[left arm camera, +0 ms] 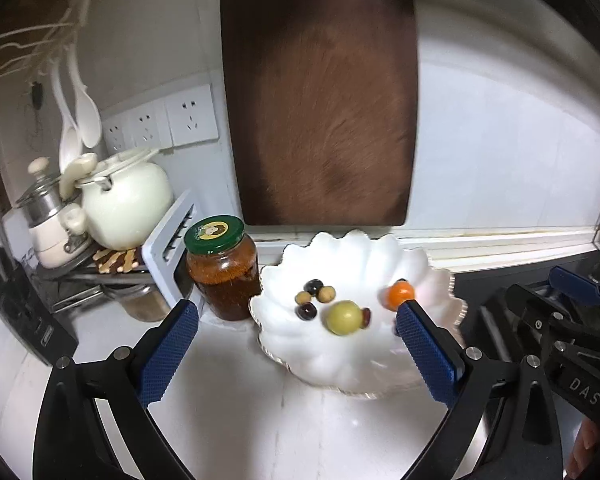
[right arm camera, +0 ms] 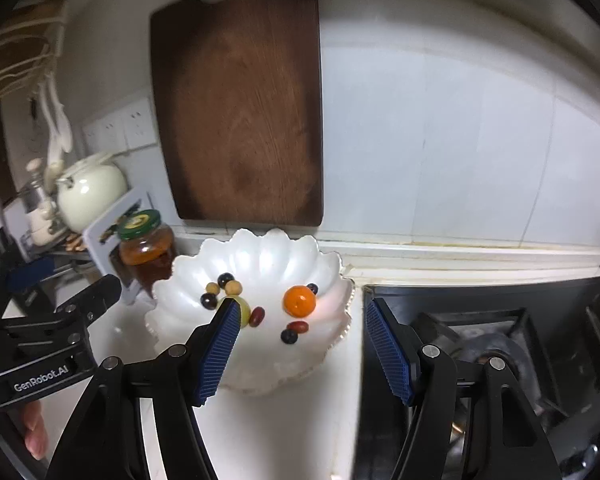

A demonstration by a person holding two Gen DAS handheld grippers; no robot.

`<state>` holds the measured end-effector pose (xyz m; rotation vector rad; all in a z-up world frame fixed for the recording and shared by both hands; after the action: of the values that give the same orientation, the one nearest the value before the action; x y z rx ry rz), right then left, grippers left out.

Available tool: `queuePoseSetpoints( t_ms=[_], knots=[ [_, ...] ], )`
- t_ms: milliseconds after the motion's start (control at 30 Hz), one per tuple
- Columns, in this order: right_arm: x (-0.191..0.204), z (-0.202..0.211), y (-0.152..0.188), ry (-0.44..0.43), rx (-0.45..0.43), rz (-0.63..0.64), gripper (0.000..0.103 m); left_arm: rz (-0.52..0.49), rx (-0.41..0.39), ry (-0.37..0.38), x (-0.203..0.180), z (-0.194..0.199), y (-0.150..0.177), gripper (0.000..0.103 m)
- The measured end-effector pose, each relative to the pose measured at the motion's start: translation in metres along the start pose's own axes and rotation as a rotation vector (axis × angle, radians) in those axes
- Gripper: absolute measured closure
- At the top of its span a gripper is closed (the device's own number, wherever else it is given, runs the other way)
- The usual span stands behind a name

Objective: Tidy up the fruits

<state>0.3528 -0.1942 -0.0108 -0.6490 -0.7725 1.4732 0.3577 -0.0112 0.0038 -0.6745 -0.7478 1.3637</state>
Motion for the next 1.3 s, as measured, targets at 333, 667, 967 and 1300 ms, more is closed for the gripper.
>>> queuePoseSetpoints(
  t_ms=[333,667,967,1300],
  knots=[
    [-0.004,0.095,0.042,-0.005,-0.07,0.005,0.037,0.004,-0.064,0.011,-0.014,0.093,0.046,0.0],
    [-0.007,0.168,0.093,-0.022,-0.102,0.0,0.037,-0.005,-0.112,0.009,-0.029,0.178,0.096,0.0],
    [-0.009,0.226,0.136,-0.003,-0.122,-0.001,0.037,-0.022,-0.14,0.027,-0.035,0.238,0.132,0.0],
    [-0.002,0.273,0.17,0.033,-0.138,0.017,0.037,-0.031,-0.153,0.043,-0.033,0.275,0.162,0.0]
  ],
)
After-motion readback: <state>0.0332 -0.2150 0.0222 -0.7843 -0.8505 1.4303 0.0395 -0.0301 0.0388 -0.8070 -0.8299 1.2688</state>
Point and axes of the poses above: each gripper's, at about its wrist camera, not at the fingertips, and z roughly against the way its jaws point, x to its left, y to its underside, the point moved 3 cm from there along -z, roughly the way its jaws point, and after that the axes turned 3 degrees about x, right-handed, at the moved point
